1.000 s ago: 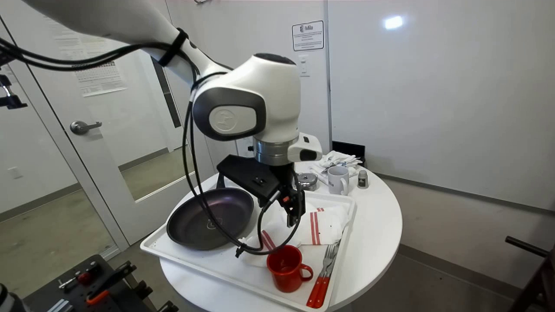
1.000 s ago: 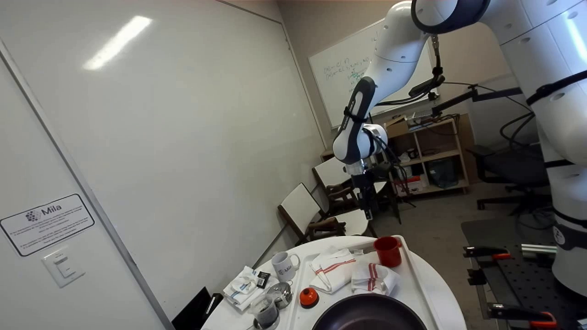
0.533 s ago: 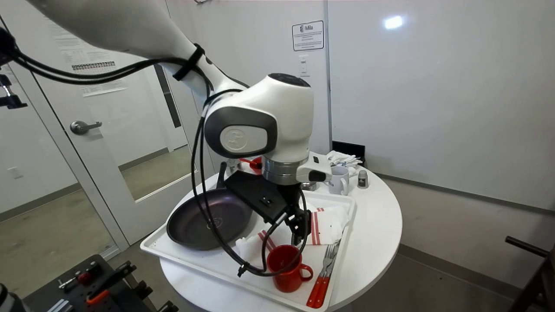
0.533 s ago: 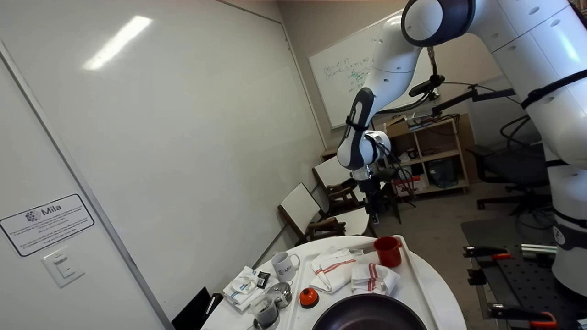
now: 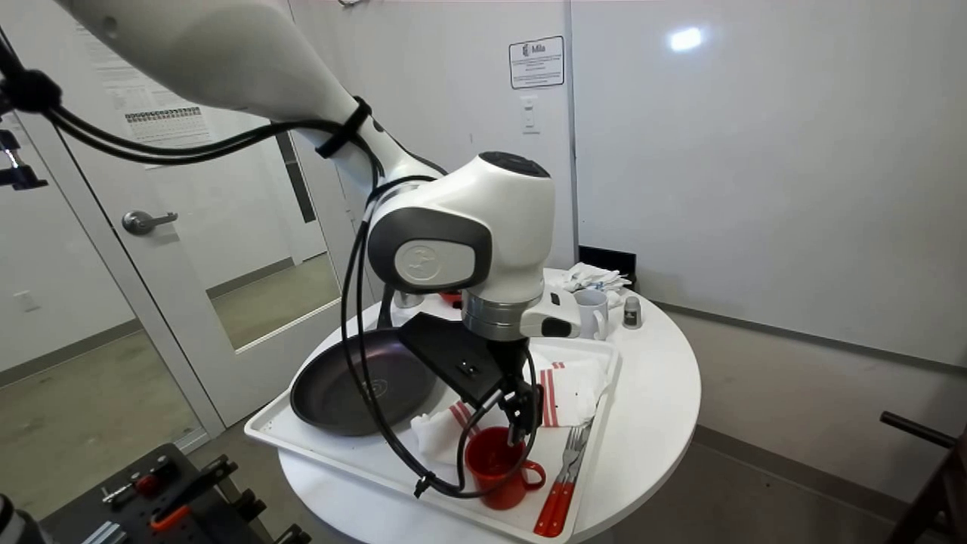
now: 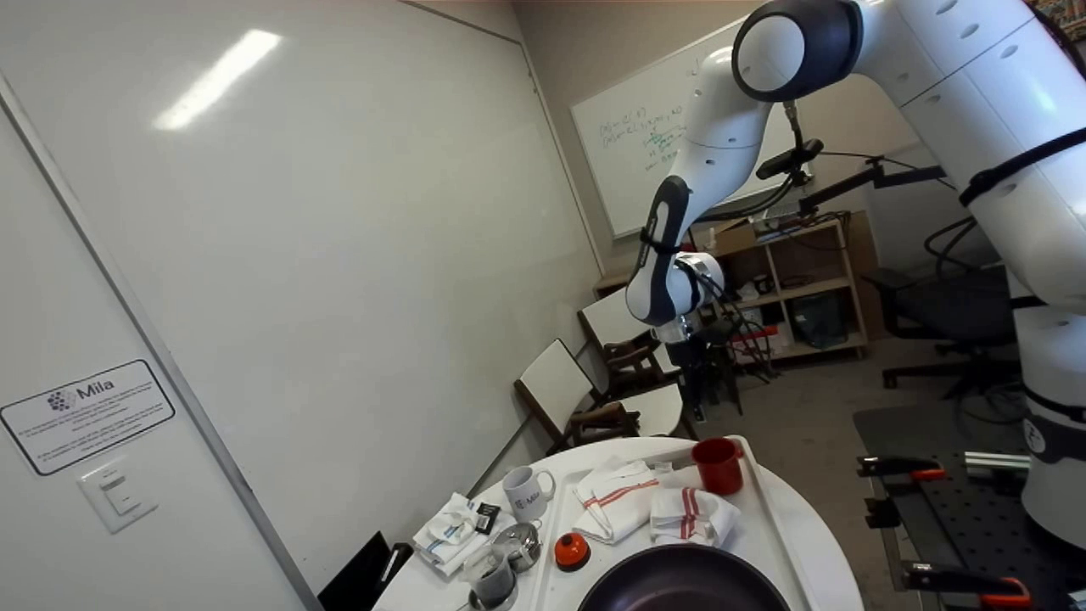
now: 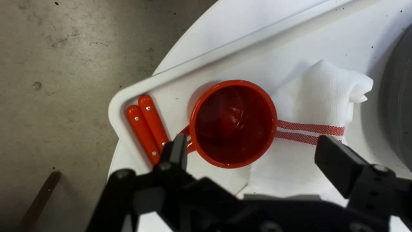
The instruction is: Move the red mug backwards
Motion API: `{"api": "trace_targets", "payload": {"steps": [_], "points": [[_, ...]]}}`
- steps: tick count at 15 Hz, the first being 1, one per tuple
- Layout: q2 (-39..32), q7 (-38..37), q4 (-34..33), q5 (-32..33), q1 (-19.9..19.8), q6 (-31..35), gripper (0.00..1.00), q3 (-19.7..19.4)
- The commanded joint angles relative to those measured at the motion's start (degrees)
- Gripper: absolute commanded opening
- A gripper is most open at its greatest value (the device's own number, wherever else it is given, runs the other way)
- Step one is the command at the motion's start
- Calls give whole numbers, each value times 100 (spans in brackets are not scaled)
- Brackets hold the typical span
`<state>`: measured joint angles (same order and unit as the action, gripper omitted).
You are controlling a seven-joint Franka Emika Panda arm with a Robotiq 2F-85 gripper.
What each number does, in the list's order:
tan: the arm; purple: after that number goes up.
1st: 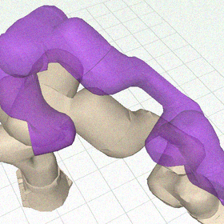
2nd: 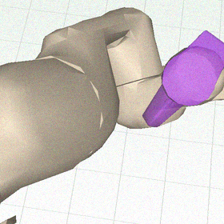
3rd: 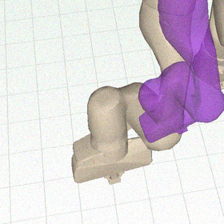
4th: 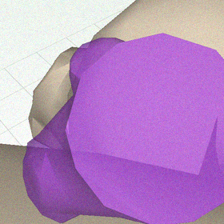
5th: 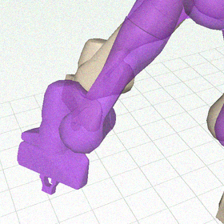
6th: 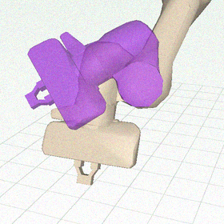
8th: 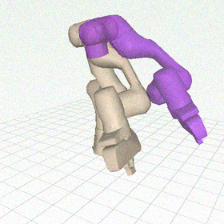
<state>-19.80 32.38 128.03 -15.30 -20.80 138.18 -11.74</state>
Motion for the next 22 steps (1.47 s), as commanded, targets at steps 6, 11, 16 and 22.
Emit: {"api": "trace_targets", "payload": {"steps": [6, 11, 16, 22], "points": [[-221, -236, -181, 83, -104, 45, 100, 99], [-623, -506, -479, 110, -158, 77, 100, 117], [-1017, -669, -692, 153, -219, 140, 100, 189], [-1152, -619, -509, 324, -260, 456, 100, 255]]}}
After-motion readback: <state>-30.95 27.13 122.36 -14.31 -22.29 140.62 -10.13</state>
